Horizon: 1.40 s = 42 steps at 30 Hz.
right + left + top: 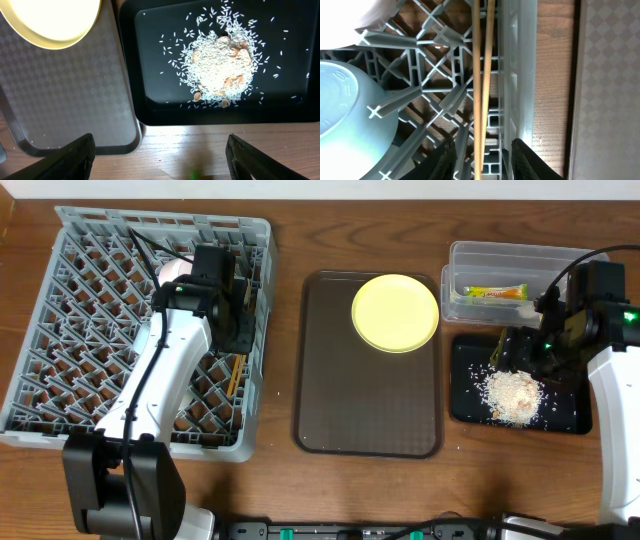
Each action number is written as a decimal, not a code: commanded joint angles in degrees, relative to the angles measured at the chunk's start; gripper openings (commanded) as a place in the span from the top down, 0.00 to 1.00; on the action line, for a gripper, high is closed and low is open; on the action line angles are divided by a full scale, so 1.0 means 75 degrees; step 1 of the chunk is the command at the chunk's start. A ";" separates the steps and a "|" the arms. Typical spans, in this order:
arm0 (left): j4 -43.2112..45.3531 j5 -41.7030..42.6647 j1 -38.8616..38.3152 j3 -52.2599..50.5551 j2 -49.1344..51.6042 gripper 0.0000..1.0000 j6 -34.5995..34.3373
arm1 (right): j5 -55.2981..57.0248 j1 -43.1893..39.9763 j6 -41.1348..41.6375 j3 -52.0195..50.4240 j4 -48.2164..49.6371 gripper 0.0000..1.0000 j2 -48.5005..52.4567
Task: Sort waste into correct bins and load items into the dishwasher
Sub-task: 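Carry the chopsticks to the dish rack and stand them inside, then reach left gripper to the yellow plate and grasp its rim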
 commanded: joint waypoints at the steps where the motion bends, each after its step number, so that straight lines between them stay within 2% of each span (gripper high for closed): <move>1: -0.0029 0.0344 -0.0009 0.0102 -0.0038 0.61 0.0029 | 0.0067 -0.0090 -0.0064 0.0055 -0.0012 0.18 -0.0117; 4: -0.0093 0.0863 -0.0143 0.0364 -0.0224 0.56 -0.0723 | 0.0175 -0.0090 -0.0064 0.0055 -0.0050 0.18 -0.0117; 8: -0.0227 0.1128 -0.0836 0.1309 -0.0423 0.44 -0.0851 | 0.0265 -0.0090 -0.0061 0.0055 -0.0055 0.18 -0.0117; 10: -0.0111 0.1072 -0.1204 0.1585 -0.0411 0.42 -0.0848 | 0.0268 -0.0090 -0.0061 0.0055 -0.0055 0.18 -0.0117; 19: 0.2113 0.0848 -0.2710 0.1612 0.0131 0.37 -0.0848 | 0.0274 -0.0090 -0.0061 0.0055 -0.0201 0.17 -0.0117; 25: 0.3485 0.0857 -0.3401 0.1612 0.1259 0.37 -0.0848 | 0.0271 -0.0090 -0.0061 0.0055 -0.0201 0.16 -0.0117; 30: 0.4234 0.0854 -0.3777 0.1612 0.2136 0.47 -0.0851 | 0.0271 -0.0090 -0.0061 0.0055 -0.0201 0.16 -0.0117; 37: 0.4753 0.0848 -0.3934 0.1612 0.3092 0.51 -0.0851 | 0.0271 -0.0090 -0.0061 0.0055 -0.0256 0.16 -0.0117; 42: 0.4526 0.0501 -0.3891 0.1603 0.3494 0.52 -0.0851 | 0.0268 -0.0090 -0.0061 0.0055 -0.0271 0.16 -0.0117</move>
